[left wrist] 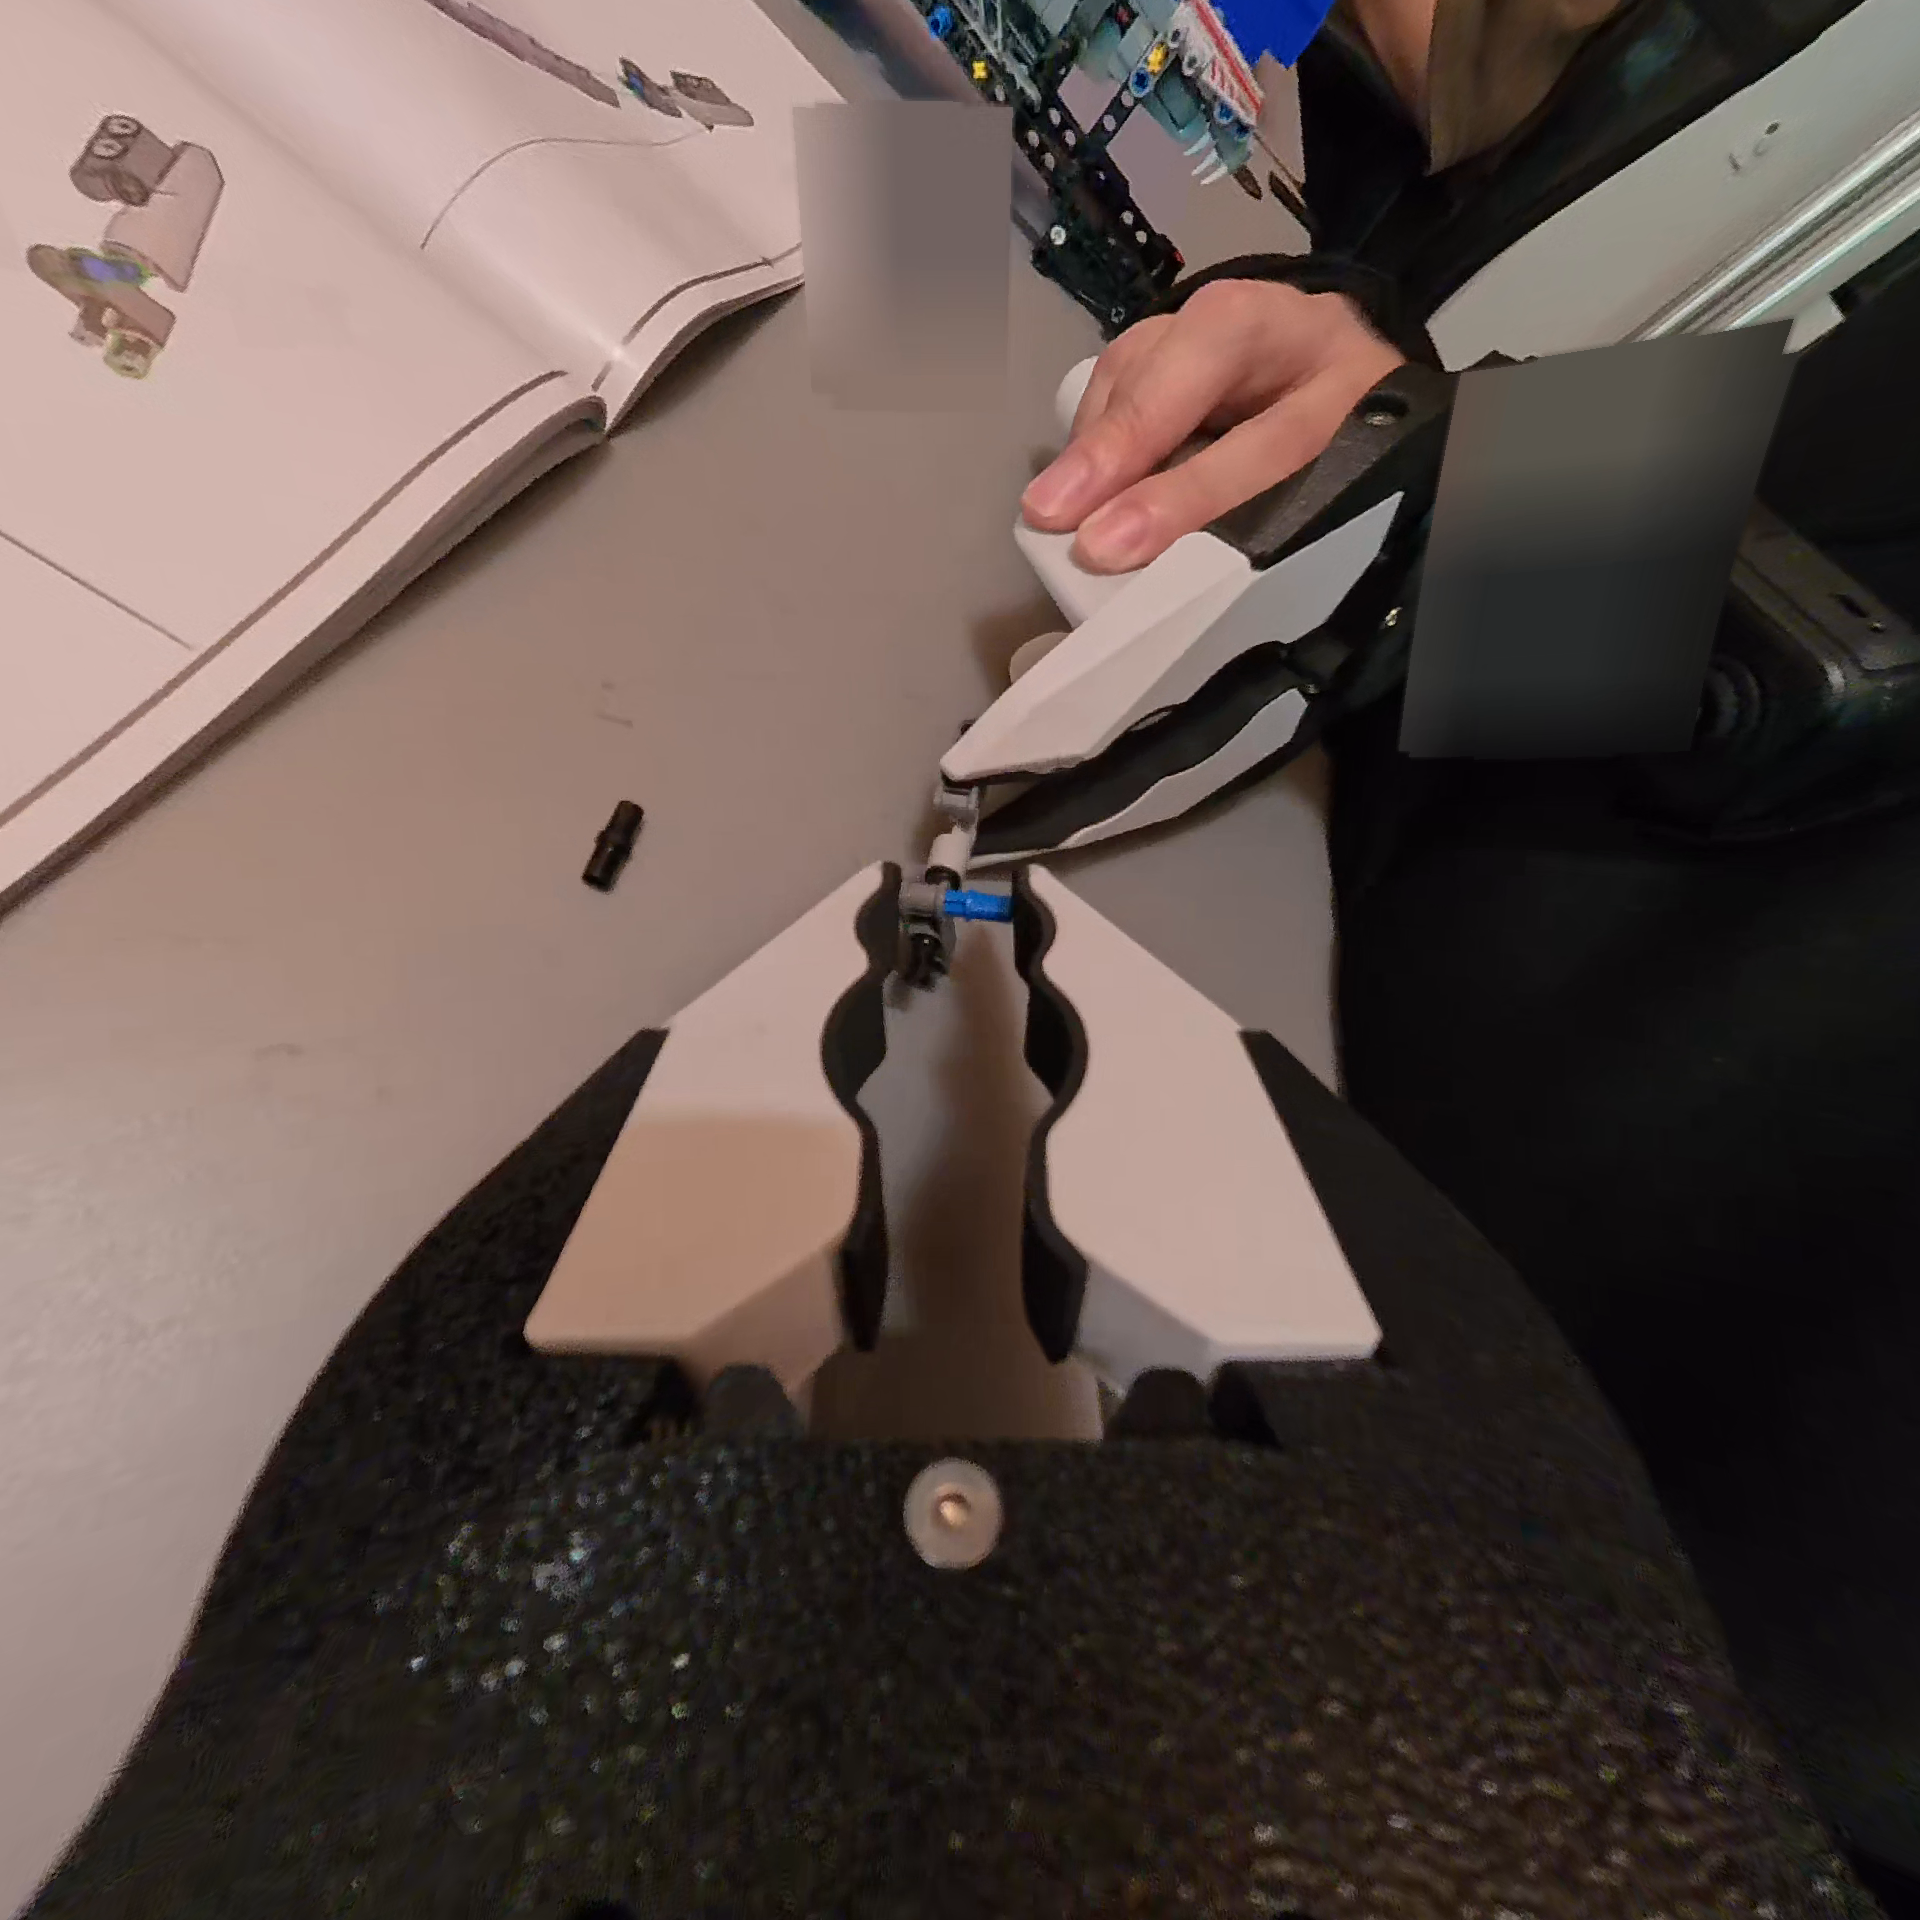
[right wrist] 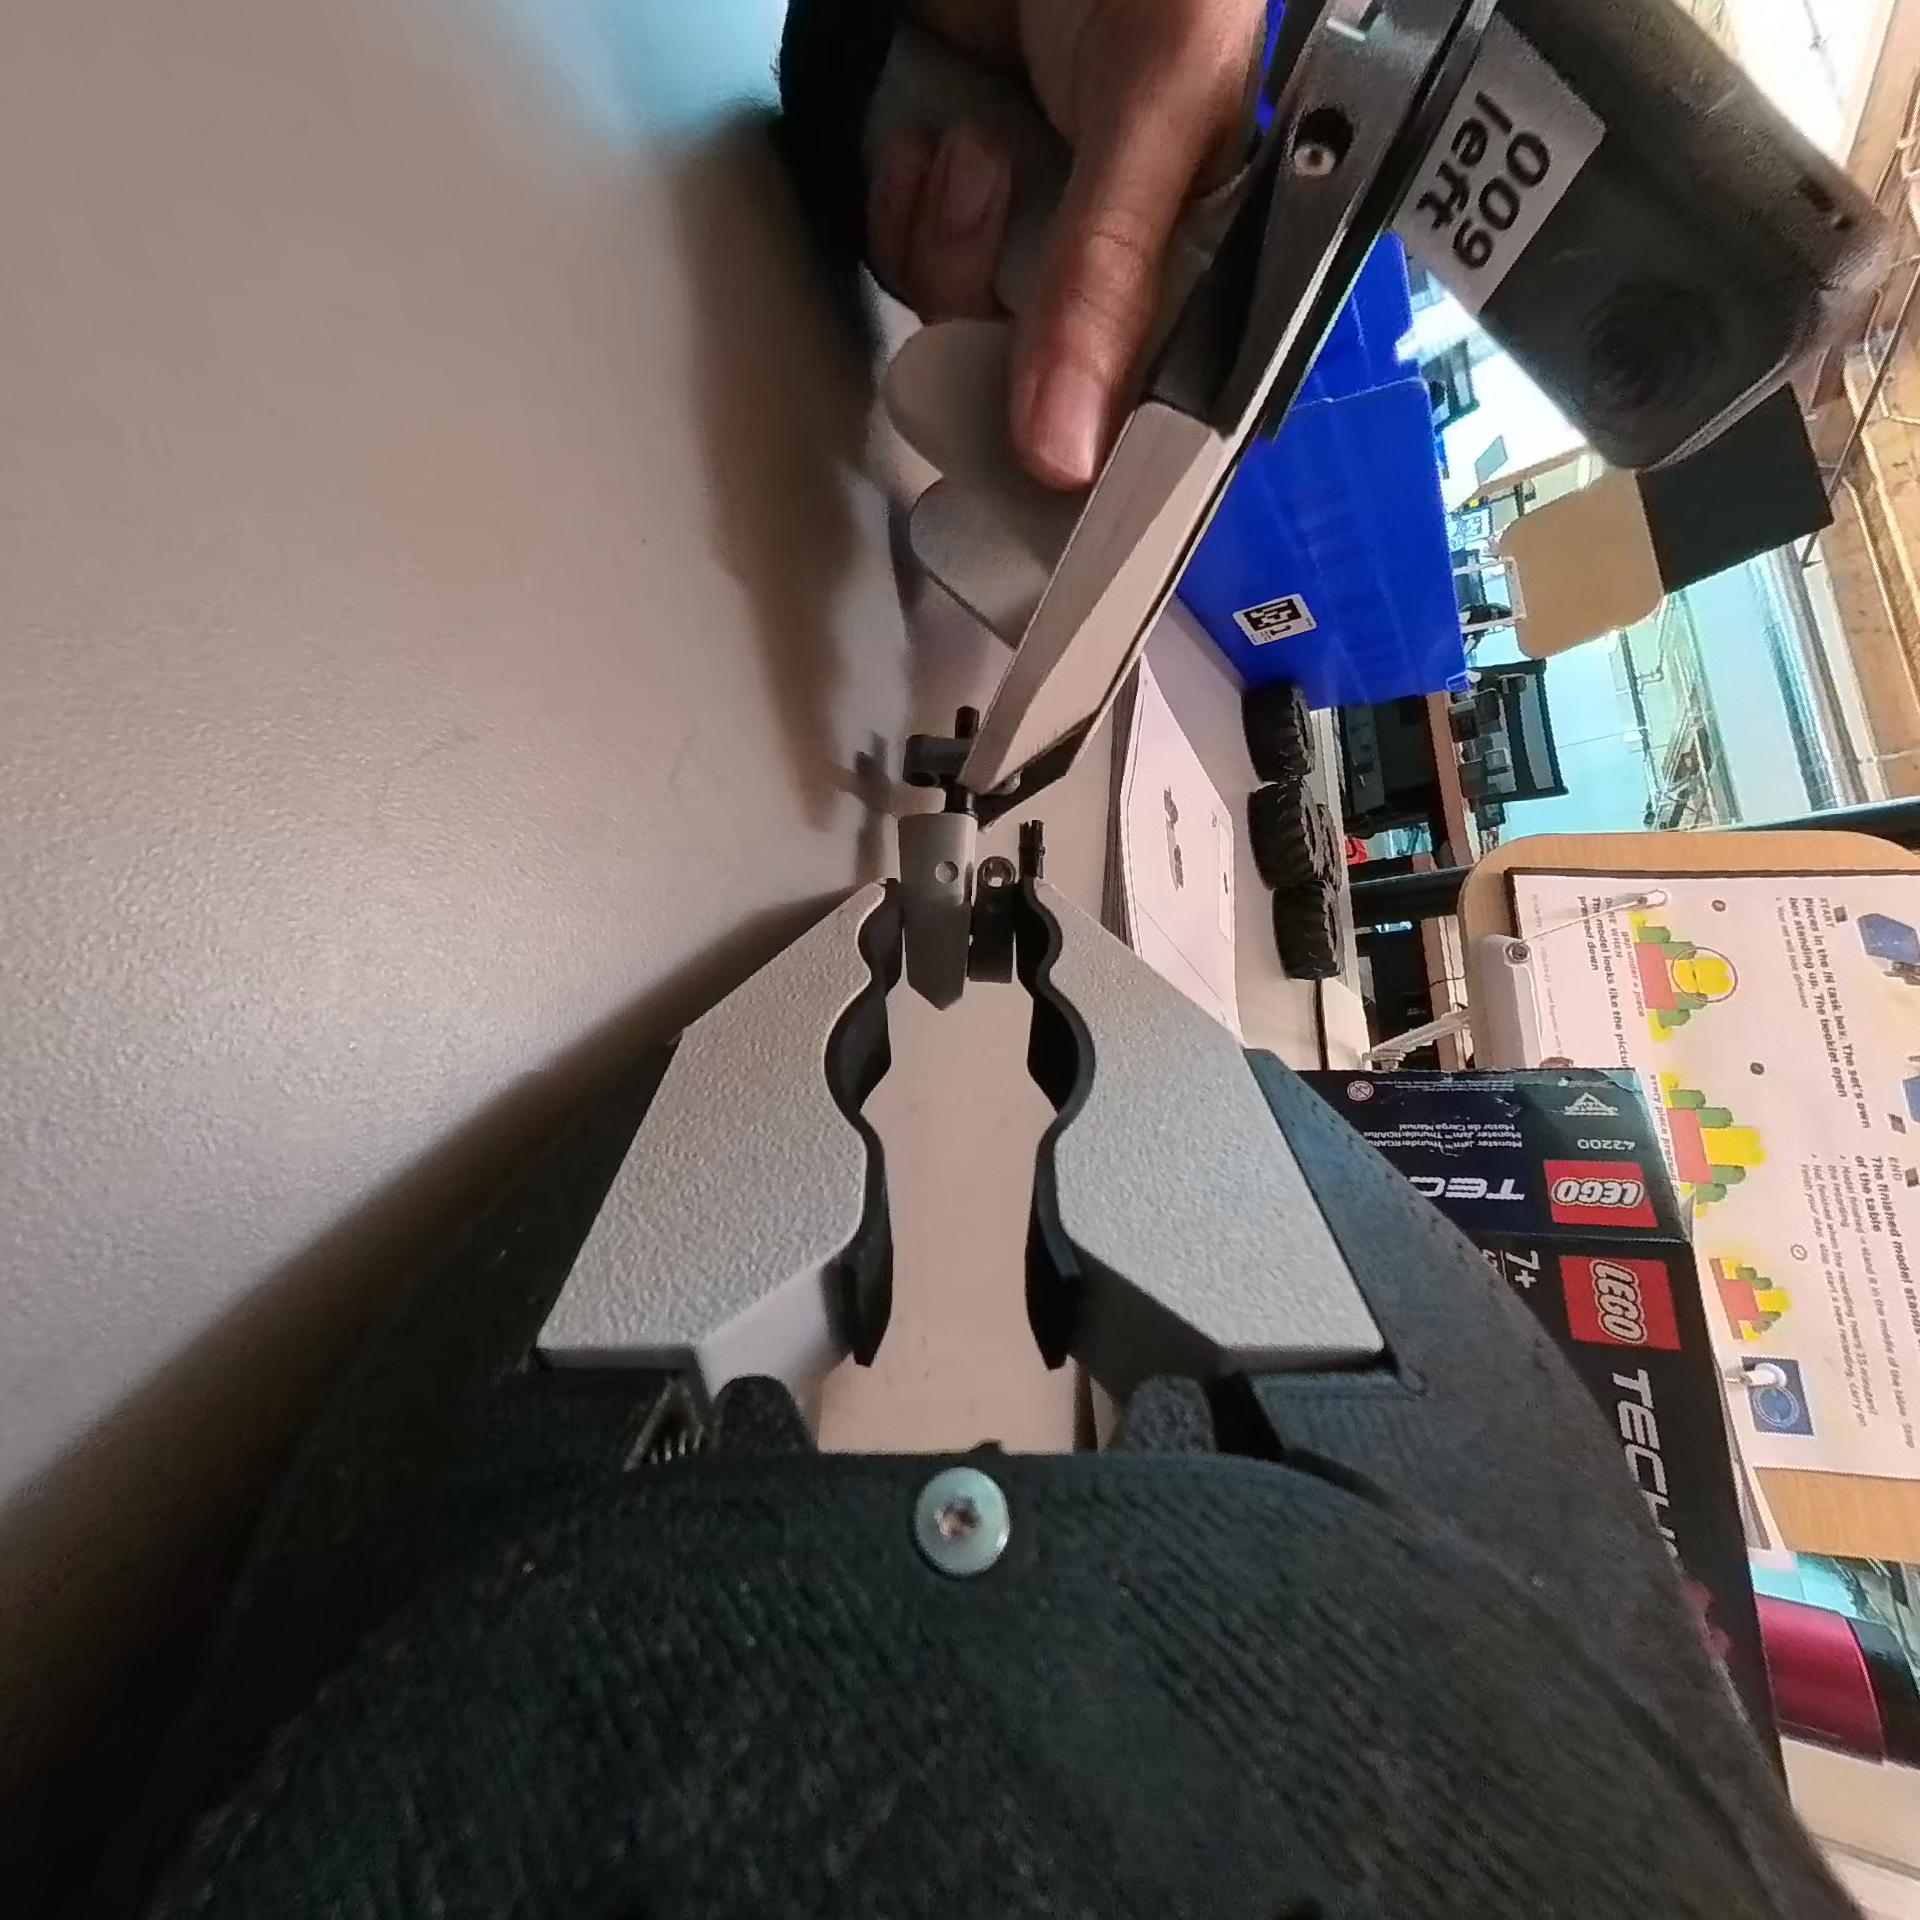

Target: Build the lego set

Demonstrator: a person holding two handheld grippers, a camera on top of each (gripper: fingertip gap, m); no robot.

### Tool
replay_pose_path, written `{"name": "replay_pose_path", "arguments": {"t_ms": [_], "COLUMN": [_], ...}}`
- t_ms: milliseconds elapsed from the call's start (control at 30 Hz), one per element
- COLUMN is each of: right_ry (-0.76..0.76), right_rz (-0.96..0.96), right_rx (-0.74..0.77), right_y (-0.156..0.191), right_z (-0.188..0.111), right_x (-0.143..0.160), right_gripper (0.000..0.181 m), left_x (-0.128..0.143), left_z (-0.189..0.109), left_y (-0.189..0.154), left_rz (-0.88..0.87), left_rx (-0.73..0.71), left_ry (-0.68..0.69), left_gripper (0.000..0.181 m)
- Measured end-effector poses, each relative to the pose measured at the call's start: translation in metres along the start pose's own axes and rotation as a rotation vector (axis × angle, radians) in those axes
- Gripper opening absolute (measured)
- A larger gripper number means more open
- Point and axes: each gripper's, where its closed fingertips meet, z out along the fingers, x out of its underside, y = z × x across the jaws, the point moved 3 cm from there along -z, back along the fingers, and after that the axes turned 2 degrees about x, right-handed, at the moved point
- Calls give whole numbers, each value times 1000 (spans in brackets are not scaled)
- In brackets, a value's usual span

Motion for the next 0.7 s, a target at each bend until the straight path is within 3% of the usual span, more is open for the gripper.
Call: {"name": "replay_pose_path", "arguments": {"t_ms": [600,700], "right_ry": [18,3], "right_rz": [0,32], "right_rx": [-6,2], "right_y": [1,-1], "right_z": [1,1], "right_x": [2,2], "right_gripper": [20,20], "left_x": [1,-1], "left_z": [2,-1], "left_y": [4,4], "left_rz": [-38,-47], "left_rx": [-20,1], "left_ry": [8,-15], "left_gripper": [14,21]}}
